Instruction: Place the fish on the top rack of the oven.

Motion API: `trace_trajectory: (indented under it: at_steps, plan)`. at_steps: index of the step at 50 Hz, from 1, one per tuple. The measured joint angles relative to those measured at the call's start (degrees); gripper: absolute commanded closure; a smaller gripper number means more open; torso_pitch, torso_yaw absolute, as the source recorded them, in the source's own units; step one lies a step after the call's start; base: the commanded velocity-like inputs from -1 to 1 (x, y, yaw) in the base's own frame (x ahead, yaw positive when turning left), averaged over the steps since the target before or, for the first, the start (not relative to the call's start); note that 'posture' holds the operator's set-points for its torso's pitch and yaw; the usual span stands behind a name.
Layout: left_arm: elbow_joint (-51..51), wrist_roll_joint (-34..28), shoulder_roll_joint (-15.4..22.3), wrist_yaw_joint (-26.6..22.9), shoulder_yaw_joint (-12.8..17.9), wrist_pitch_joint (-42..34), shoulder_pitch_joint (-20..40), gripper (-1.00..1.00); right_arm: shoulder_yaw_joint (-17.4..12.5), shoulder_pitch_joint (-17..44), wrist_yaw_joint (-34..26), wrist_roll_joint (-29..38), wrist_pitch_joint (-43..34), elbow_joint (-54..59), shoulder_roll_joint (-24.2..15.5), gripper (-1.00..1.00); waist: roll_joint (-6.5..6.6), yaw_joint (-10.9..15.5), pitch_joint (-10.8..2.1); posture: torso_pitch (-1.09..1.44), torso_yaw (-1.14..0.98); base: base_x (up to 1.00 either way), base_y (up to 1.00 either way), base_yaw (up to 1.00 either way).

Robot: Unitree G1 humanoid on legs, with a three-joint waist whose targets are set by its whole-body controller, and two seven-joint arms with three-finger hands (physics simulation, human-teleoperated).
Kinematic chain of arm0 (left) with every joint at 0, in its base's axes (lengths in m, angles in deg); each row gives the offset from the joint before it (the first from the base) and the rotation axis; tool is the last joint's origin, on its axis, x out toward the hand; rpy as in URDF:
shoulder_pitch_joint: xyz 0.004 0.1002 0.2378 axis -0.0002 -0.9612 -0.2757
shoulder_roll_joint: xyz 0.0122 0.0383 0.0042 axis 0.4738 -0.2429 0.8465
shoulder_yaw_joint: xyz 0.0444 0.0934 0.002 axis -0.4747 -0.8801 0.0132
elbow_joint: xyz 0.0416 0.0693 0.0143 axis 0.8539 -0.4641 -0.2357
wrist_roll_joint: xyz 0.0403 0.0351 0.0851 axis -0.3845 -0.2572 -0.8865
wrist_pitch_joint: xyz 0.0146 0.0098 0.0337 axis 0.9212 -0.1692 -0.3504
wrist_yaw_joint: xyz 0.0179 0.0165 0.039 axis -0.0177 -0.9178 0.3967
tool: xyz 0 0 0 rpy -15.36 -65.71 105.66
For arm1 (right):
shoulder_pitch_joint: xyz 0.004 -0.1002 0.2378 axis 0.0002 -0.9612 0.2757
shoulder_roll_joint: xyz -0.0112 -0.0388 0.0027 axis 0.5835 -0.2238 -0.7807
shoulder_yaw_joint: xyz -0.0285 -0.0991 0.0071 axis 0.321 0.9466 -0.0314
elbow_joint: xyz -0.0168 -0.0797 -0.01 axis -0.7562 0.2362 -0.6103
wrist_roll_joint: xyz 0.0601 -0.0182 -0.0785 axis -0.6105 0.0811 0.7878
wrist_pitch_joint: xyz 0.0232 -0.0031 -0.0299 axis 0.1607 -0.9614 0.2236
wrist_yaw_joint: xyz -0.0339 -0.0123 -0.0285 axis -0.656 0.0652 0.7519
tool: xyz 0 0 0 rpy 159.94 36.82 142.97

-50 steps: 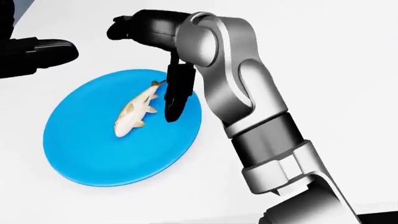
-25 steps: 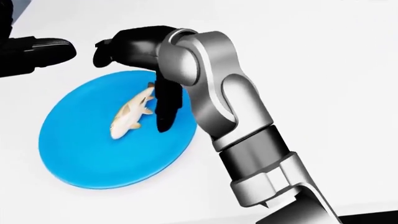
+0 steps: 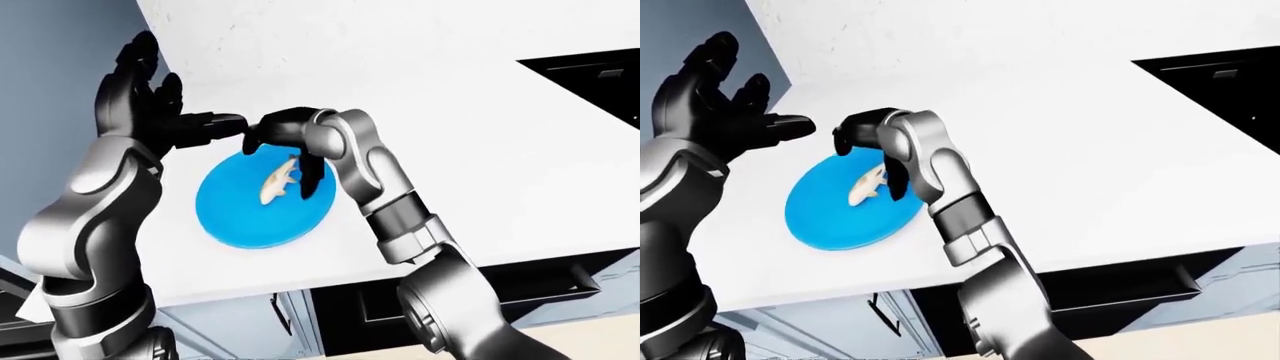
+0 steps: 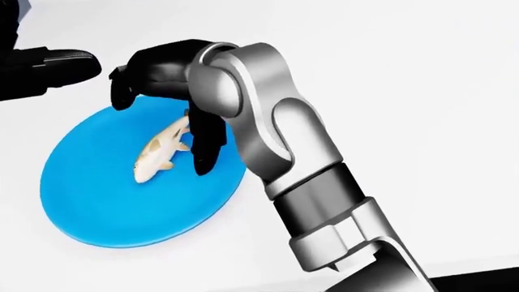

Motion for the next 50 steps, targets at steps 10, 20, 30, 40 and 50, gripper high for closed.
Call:
trace_trajectory:
  at_steps: [10,20,30,40,50]
  plan:
    - [-0.2,0.0,0.1,-0.1,0.4,0.0,-0.1,-1.00,0.2,0.8,-0.8,0.7,1.1,0.8,0.1,-0.29,-0.08,-0.1,0.05,0.00,0.00,0.00,0.00,0.00]
    - [0.5,0.8,0.4,0.3,0.6,-0.5,-0.2,-1.00,0.6,0.4,-1.5,2.3,2.4,-0.3,0.8,-0.25,0.07,-0.2,-0.01,0.00,0.00,0.00,0.00,0.00]
    - [0.3,0.9,0.4,0.4,0.3,-0.4,0.0,-1.00,1.1,0.8,-0.2,4.7,6.0,1.3,1.7,-0.25,0.22,-0.3,-0.28,0.00,0.00,0.00,0.00,0.00]
    - [-0.3,0.6,0.4,0.0,0.3,0.2,0.0,-1.00,1.1,2.9,2.1,6.8,7.5,5.7,2.9,-0.24,0.37,-0.5,-0.50,0.00,0.00,0.00,0.00,0.00]
    - [0.0,1.1,0.6,0.3,0.5,0.0,0.2,-1.00,1.3,4.9,1.7,7.7,8.0,9.1,3.9,0.00,0.59,-0.7,-0.53,0.00,0.00,0.00,0.00,0.00]
